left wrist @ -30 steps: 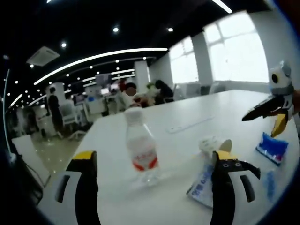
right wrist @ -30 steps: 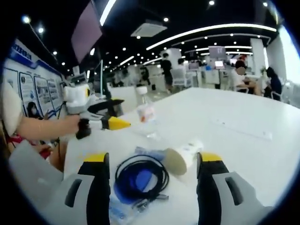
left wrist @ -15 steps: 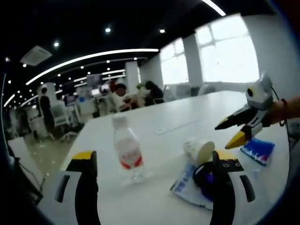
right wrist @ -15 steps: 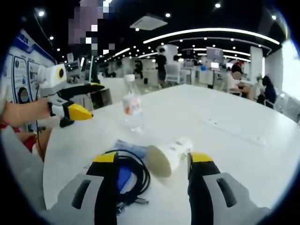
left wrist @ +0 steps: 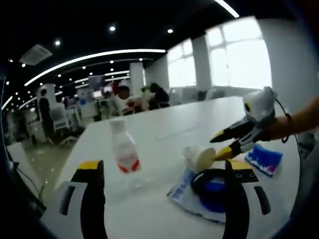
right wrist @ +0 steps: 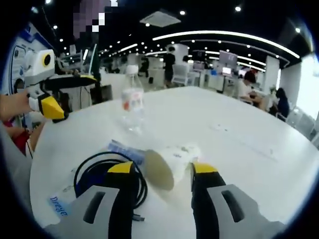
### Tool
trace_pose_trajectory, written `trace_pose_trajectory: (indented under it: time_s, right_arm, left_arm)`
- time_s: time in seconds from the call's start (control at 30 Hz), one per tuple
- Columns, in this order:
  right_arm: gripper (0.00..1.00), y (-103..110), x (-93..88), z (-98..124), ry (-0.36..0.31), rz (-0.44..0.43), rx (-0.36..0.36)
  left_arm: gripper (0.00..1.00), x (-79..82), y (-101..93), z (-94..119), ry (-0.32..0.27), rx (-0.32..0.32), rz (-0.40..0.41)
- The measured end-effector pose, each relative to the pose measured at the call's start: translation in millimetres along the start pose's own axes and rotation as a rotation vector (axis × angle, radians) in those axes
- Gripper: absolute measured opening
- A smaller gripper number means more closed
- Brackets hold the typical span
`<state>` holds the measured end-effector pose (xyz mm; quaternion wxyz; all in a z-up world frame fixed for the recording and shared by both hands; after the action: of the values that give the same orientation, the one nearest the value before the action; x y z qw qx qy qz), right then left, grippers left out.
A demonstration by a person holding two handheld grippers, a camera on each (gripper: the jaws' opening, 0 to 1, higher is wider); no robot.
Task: Arrange the tabletop items into an orderly group along one side of the table until the central work area is clear of visible clutter.
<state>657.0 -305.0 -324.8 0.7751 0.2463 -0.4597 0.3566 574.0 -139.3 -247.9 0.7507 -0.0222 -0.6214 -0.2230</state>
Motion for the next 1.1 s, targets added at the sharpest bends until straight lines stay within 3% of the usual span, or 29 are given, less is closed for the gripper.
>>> trace_pose_trajectory:
  time_s: [0.27, 0.4, 0.6, 1.1]
  right_arm:
    - [0.27, -5, -2.9, -7, 0.005, 0.016, -0.051]
    - [0.15, -11, 0.5, -6, -0.004, 0.003, -0.079]
    - [0.06, -15, 1.6, -1, 0.004, -0.021, -0.104]
    - [0.01, -9, 13.2, 22, 0.001, -0.082, -0.105]
  left_arm:
    - [0.95, 1.4, -4.7, 3, -0.006, -0.017, -0.006]
    - [0.93, 3.2, -7.3, 5, -0.010, -0.025, -0.018]
    - [0.92, 7.6, -14.2, 7, -0.016, -0.044, -0.029]
    - [0.90, 16.3, -22.3, 10, -0.034, -0.077, -0.041]
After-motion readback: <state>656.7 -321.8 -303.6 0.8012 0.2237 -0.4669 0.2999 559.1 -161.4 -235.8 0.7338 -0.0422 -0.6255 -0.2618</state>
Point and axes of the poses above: the point that each gripper's makers call its tool centre point, and the gripper's own axes: z roughly backward along the fingers, y roughly to its left, x roughly out of its top, the point moved 3 cm from there along z, roughly backward along the fingers, and after that the axes turned 10 degrees about -z, right-handed, at the moved point
